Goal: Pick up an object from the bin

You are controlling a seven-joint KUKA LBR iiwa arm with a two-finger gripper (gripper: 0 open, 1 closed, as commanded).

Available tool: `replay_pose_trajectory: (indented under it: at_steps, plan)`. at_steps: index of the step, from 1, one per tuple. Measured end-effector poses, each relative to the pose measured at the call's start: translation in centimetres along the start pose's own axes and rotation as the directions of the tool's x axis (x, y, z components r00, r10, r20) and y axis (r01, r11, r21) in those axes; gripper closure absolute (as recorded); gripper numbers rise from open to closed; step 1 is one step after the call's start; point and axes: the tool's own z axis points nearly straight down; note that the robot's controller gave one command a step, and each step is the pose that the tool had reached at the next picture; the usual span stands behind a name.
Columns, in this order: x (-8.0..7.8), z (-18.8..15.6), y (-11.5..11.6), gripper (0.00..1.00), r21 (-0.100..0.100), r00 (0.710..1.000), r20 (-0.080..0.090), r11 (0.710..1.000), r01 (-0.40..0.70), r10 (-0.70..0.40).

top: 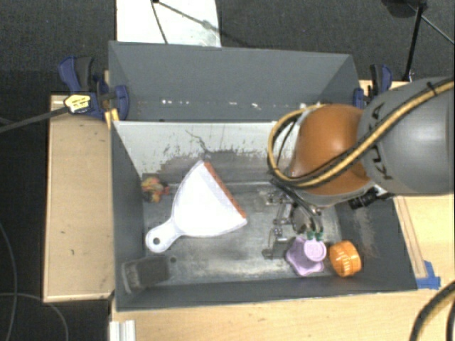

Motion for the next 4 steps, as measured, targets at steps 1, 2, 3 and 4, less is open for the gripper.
replay_pose_trajectory:
  at_steps: [1, 2, 3, 4]
  plan:
    - [-0.2, -0.4, 0.0, 0.0, 0.0, 1.0, 0.008, 1.0, -0.002, 0.002]
    - [-2.5, 3.9, 6.9, 0.0, 0.001, 0.994, 0.012, 0.994, 0.109, -0.109]
    - [-2.5, 3.4, 11.5, 0.0, -0.001, 0.971, 0.011, 0.971, 0.239, -0.239]
    - [-3.2, 3.5, 14.0, 0.0, 0.001, 0.969, 0.01, 0.969, 0.246, -0.246]
